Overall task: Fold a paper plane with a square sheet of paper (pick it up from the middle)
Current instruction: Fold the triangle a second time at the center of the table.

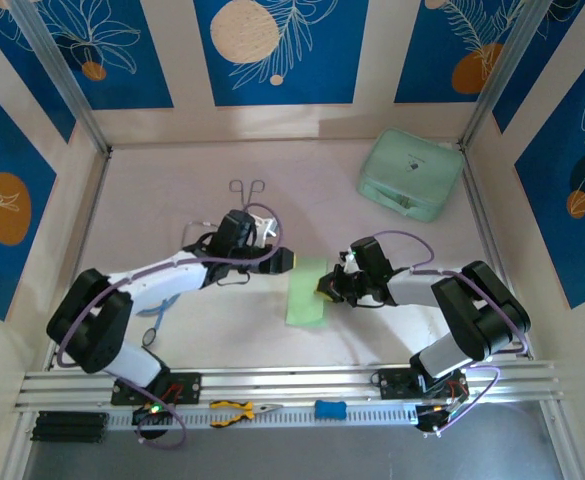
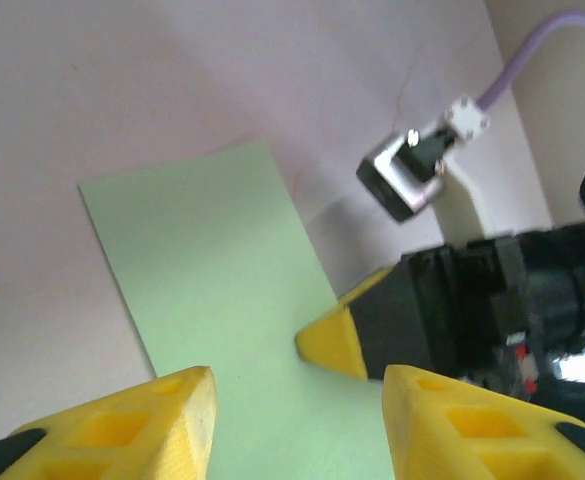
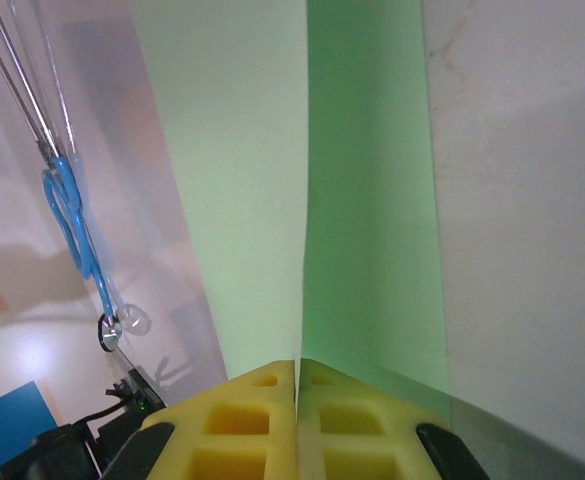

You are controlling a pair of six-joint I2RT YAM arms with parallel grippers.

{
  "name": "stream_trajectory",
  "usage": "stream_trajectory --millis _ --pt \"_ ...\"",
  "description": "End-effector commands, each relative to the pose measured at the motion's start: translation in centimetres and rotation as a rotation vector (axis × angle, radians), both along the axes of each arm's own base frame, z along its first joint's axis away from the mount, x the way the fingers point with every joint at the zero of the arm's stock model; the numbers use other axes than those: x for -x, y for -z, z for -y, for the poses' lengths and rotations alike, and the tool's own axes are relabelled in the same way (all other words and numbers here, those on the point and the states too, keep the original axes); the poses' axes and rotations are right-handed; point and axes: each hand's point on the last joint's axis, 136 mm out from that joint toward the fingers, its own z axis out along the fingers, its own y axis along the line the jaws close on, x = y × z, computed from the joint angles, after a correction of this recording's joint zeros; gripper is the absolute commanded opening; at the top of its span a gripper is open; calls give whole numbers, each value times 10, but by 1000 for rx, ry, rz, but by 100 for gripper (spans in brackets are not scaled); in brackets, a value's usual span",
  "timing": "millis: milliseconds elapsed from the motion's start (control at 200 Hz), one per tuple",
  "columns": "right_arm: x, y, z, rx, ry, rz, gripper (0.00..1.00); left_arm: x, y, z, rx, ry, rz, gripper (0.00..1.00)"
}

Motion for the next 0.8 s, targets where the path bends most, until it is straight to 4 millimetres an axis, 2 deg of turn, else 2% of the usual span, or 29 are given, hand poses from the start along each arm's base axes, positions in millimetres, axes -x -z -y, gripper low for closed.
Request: stream_trajectory --millis 0,235,345,500,650,795 --pt "-8 -5 3 -1 12 29 6 13 8 -8 -82 20 87 49" --pt "-19 -14 -1 -16 -55 67 7 39 15 -1 -111 88 180 50" --pt "-20 -17 -6 -35 -87 73 7 52 14 12 -153 158 247 54" --pt "-17 -14 -9 -42 -113 28 11 72 26 30 -275 281 322 59" --pt "-17 -15 -9 -50 -108 25 14 82 35 44 -380 369 398 63" --pt "-17 -17 -9 -54 -107 21 12 89 43 55 -472 408 473 64"
